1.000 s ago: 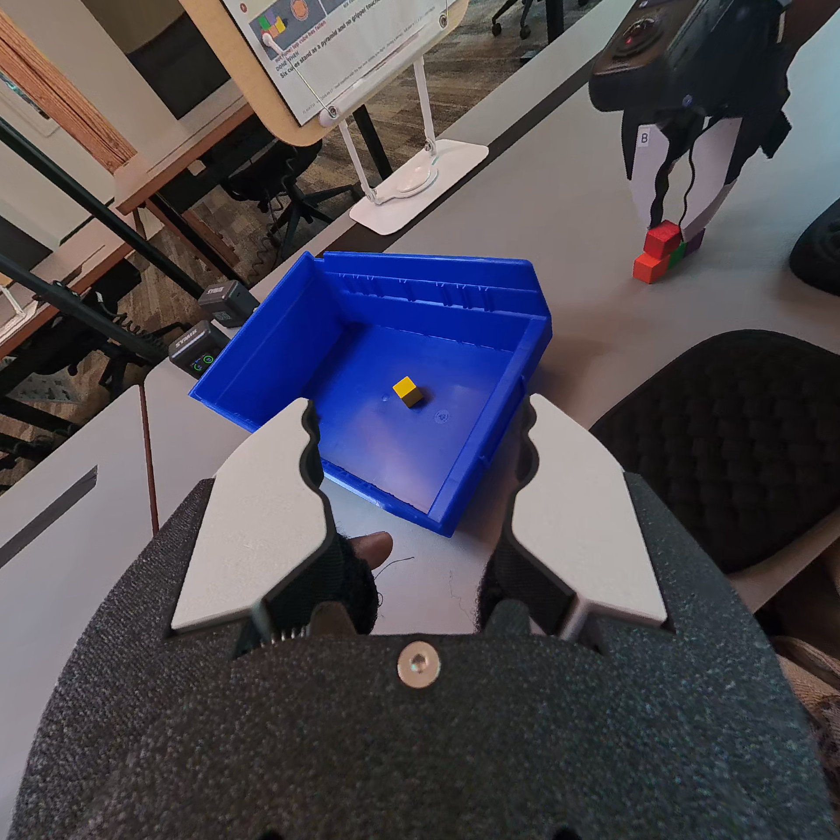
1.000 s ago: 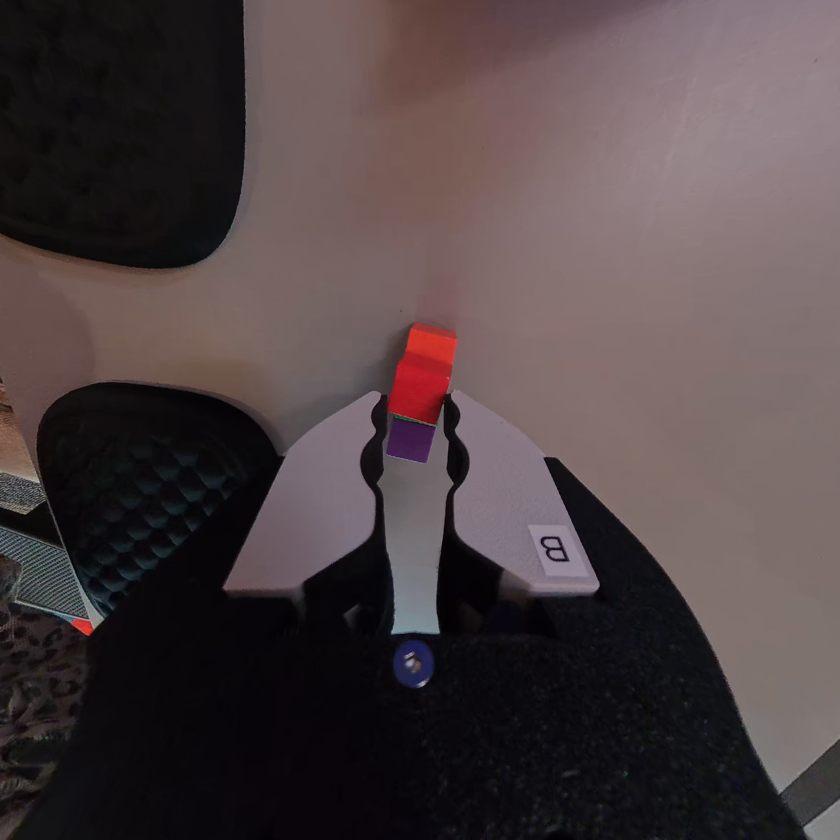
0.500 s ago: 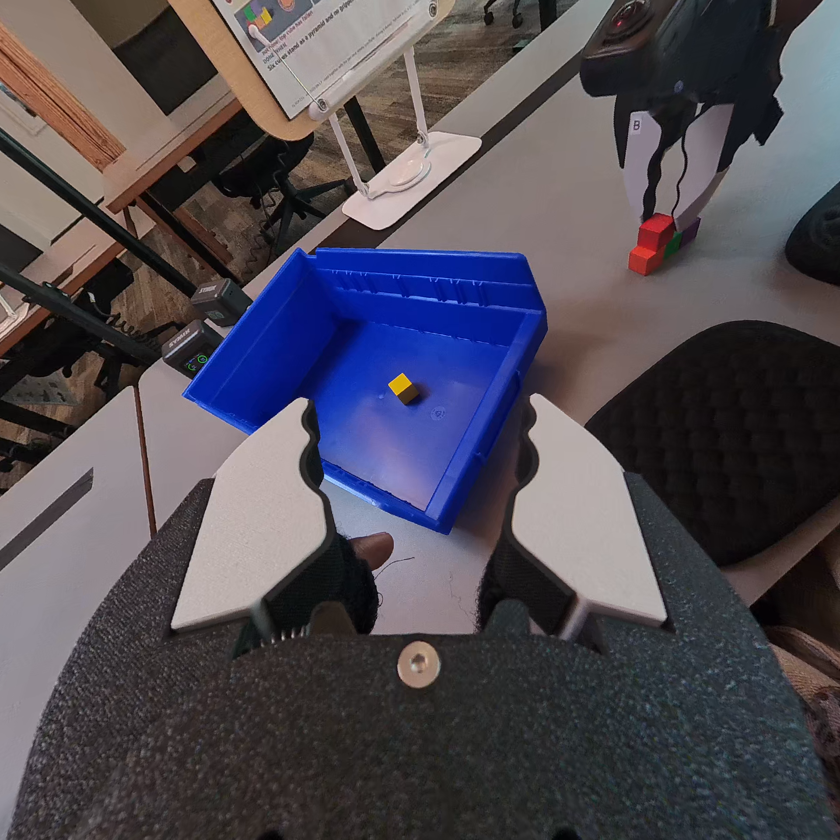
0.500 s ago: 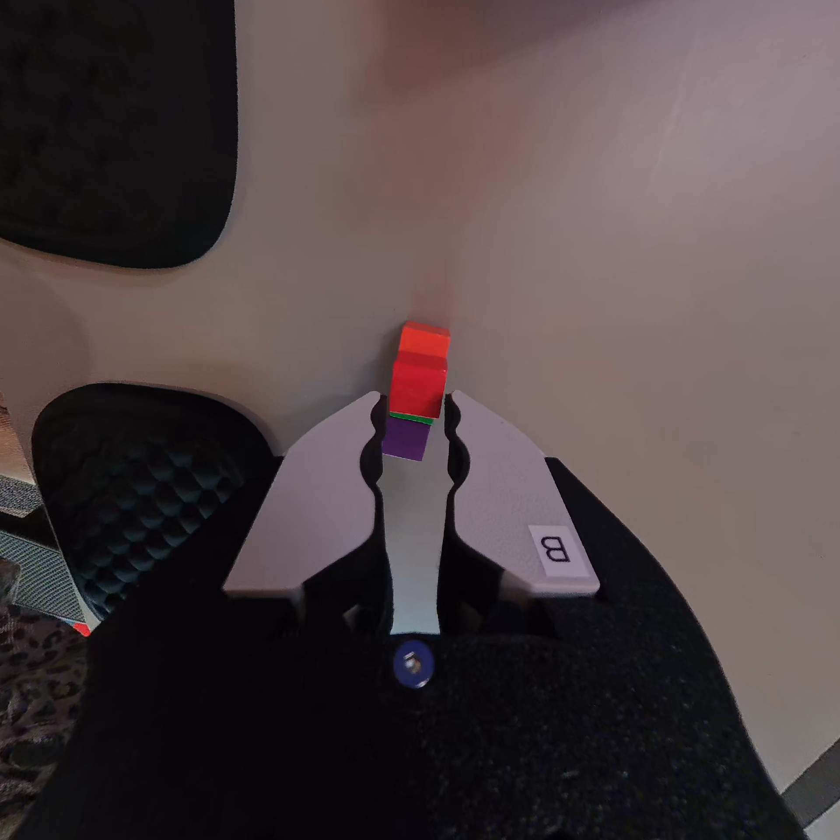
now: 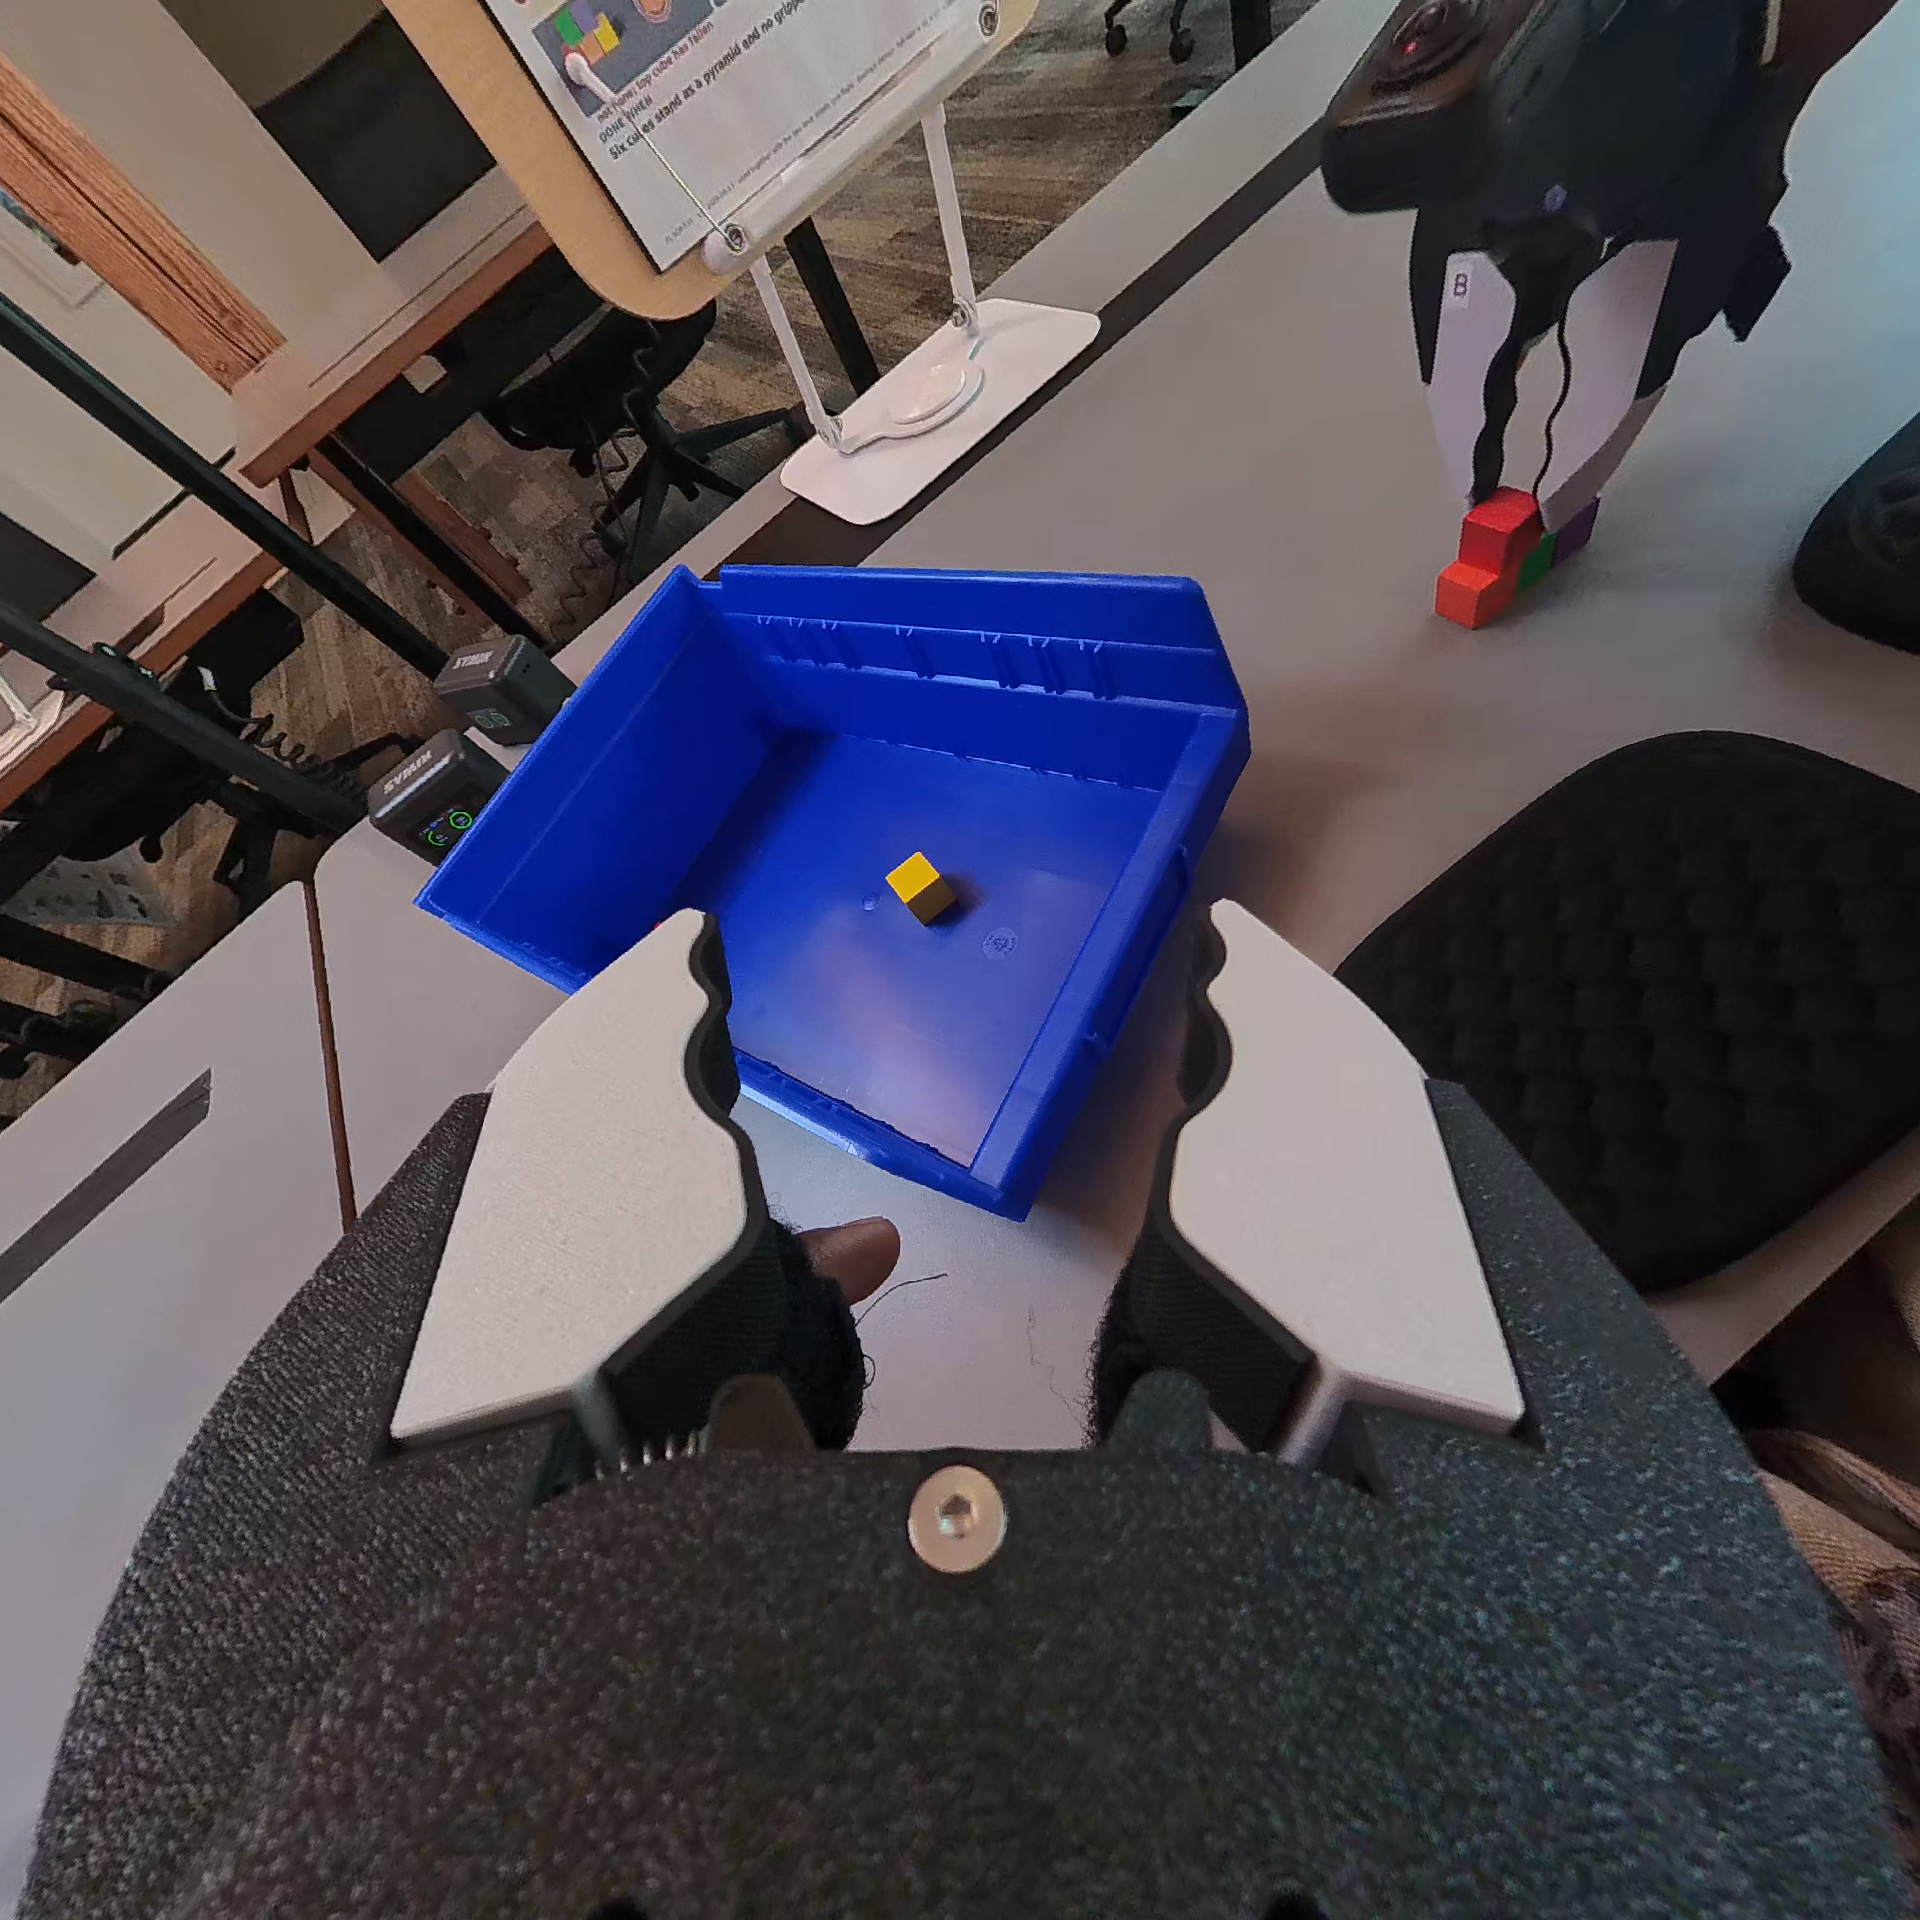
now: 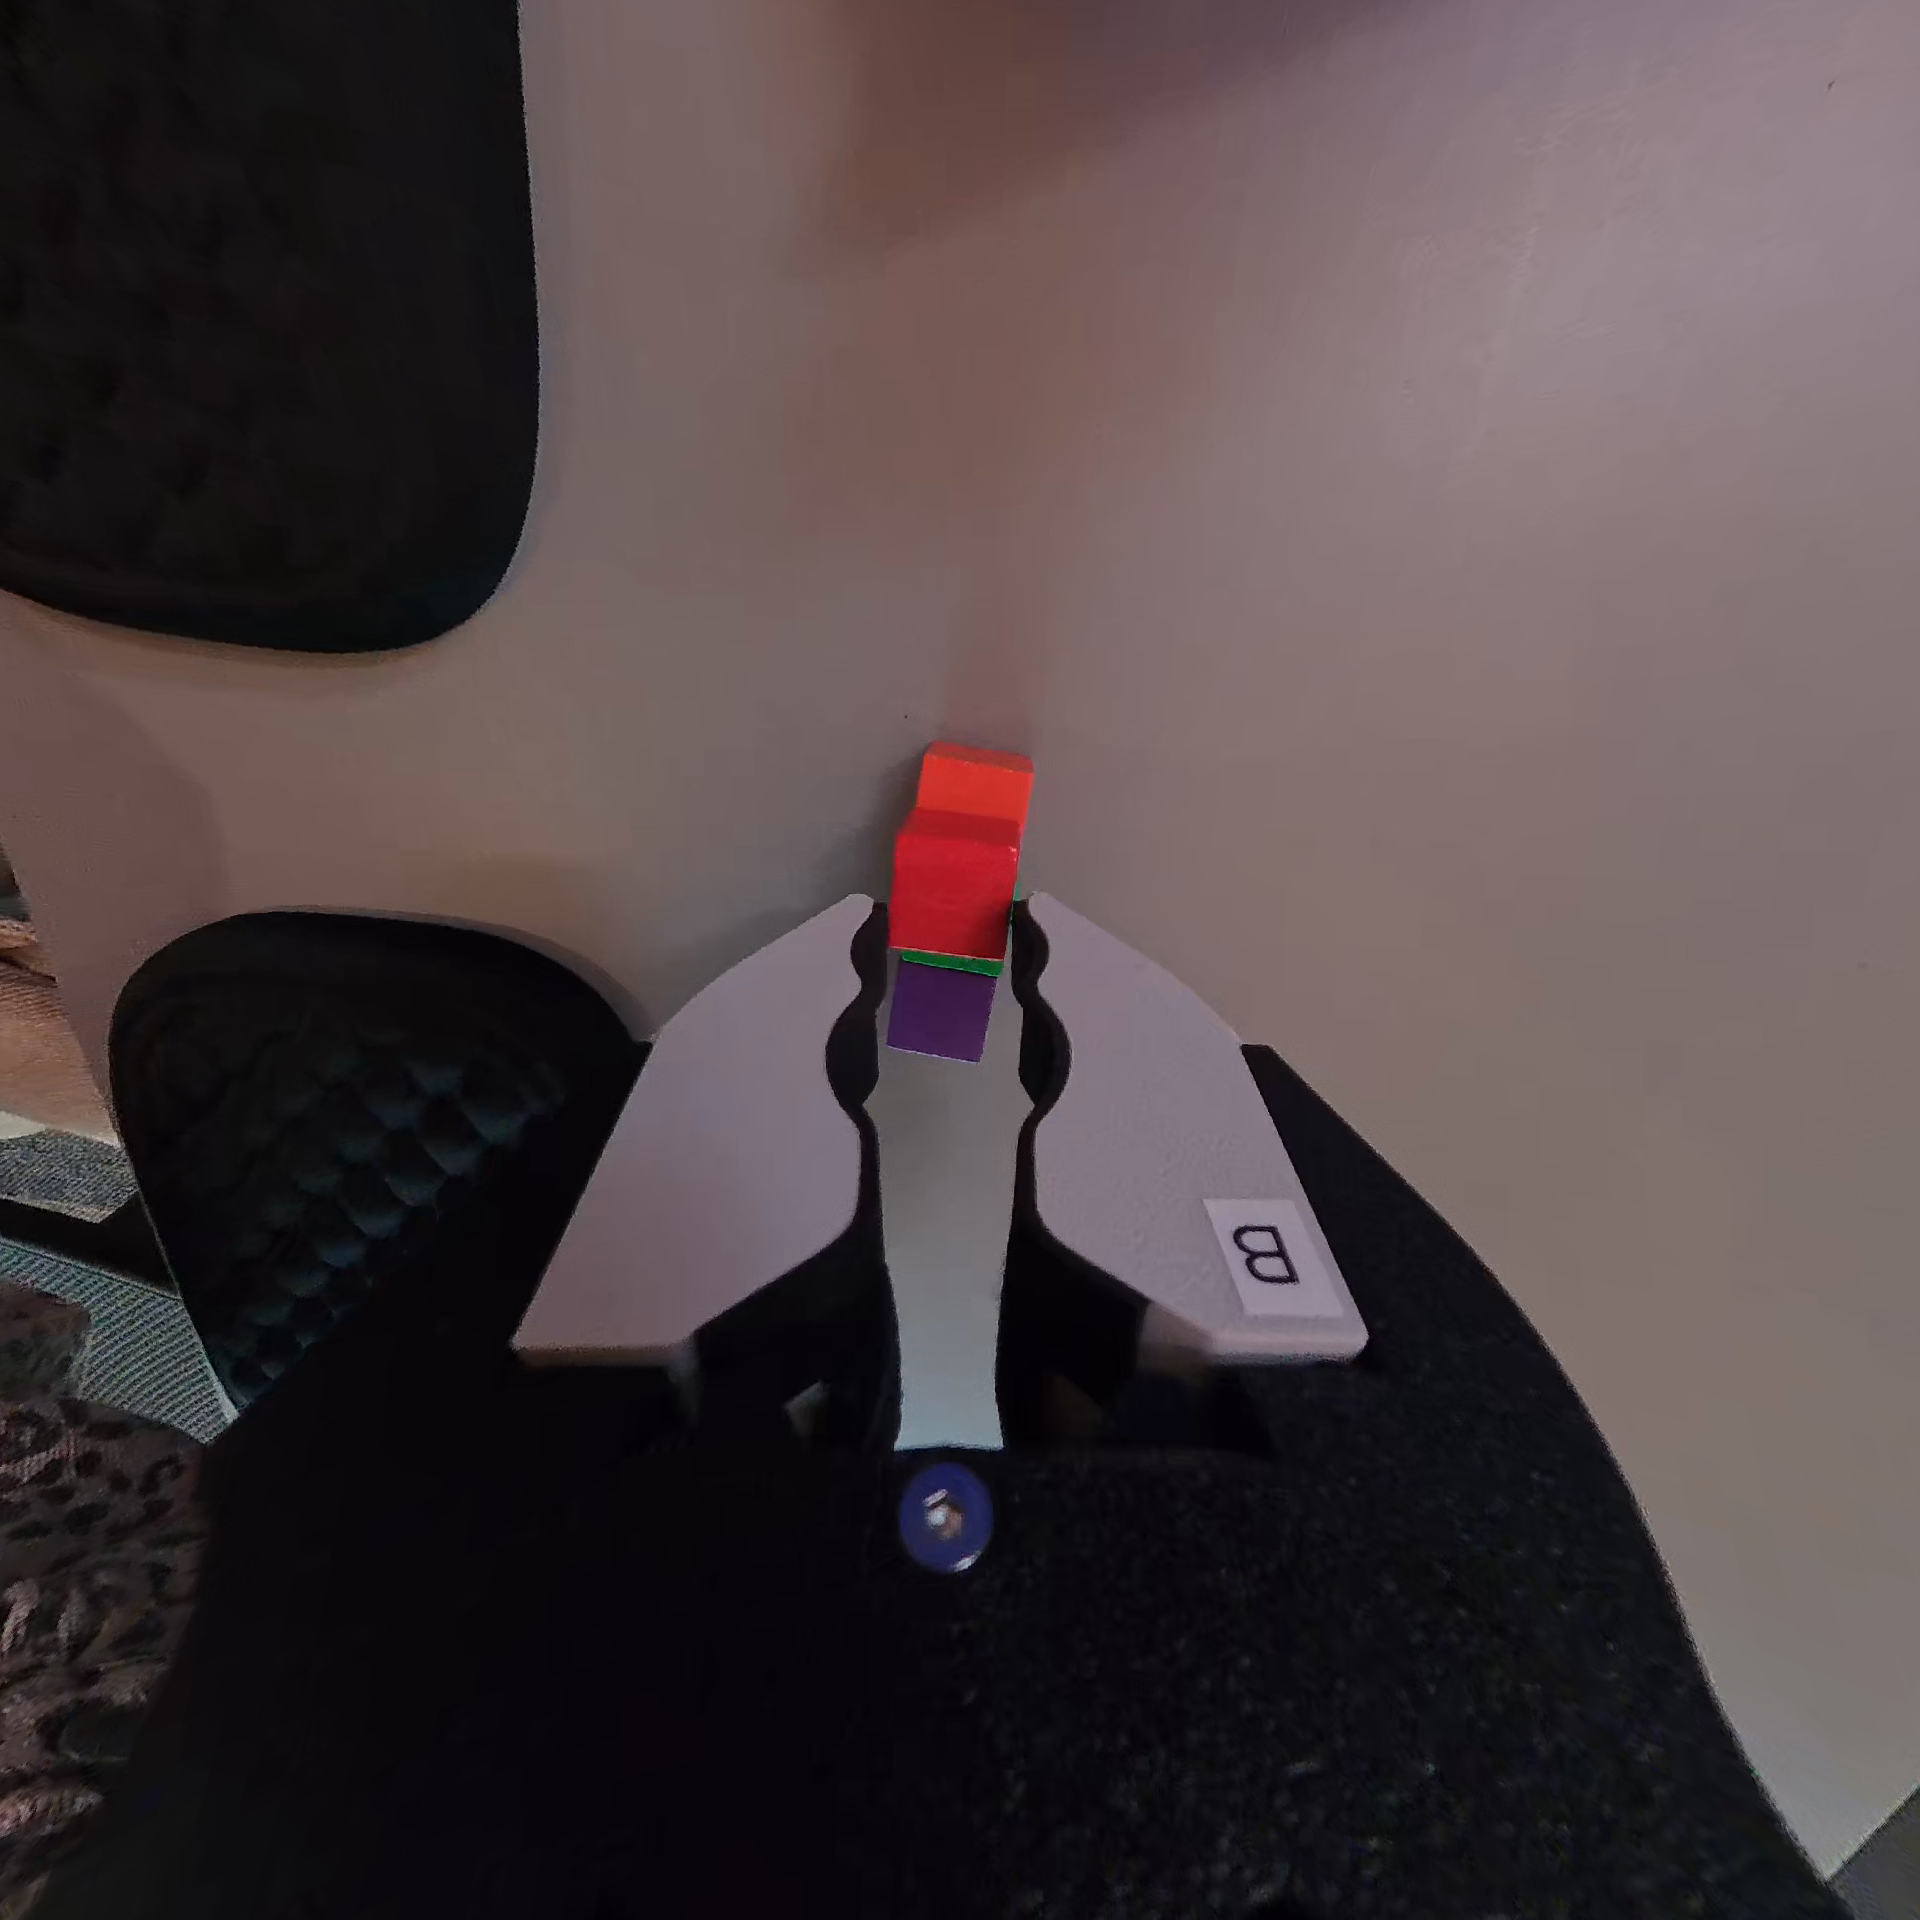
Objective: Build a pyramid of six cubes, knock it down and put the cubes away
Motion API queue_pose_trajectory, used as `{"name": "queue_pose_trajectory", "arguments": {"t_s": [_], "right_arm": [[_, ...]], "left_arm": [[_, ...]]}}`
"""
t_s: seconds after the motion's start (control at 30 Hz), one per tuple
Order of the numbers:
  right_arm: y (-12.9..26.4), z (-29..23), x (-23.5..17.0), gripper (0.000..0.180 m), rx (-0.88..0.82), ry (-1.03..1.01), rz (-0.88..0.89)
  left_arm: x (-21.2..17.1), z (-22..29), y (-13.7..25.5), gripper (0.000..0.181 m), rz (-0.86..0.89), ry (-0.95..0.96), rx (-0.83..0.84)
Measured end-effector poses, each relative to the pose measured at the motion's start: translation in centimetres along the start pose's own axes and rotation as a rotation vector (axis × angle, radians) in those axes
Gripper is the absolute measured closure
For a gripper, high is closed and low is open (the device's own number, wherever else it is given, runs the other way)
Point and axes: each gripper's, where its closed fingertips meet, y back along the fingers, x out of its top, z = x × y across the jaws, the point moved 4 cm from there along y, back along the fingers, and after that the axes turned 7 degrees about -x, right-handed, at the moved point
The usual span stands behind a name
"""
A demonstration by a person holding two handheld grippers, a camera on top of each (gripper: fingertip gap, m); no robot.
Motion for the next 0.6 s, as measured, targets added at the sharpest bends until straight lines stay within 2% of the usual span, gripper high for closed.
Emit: {"name": "queue_pose_trajectory", "arguments": {"t_s": [0.17, 0.27, 0.37, 0.47, 0.6], "right_arm": [[1.1, 0.0, 0.3, 0.148, -0.045, -0.022, 0.040], [3.0, -0.2, 1.5, 0.142, -0.075, -0.032, 0.133], [5.6, 0.0, 5.0, 0.138, -0.137, -0.025, 0.265], [7.5, 0.4, 10.4, 0.134, -0.162, -0.022, 0.358], [7.3, 1.1, 17.7, 0.132, -0.193, -0.035, 0.325]], "left_arm": [[0.1, 0.1, 0.2, 0.097, 0.008, -0.005, 0.003], [0.0, 0.0, 0.0, 0.097, 0.003, 0.005, -0.004], [-0.1, 0.0, -0.6, 0.097, -0.019, 0.008, -0.015], [-0.1, 0.0, -1.0, 0.097, -0.037, 0.008, -0.021], [0.0, 0.5, -0.7, 0.097, -0.037, -0.014, -0.026]]}}
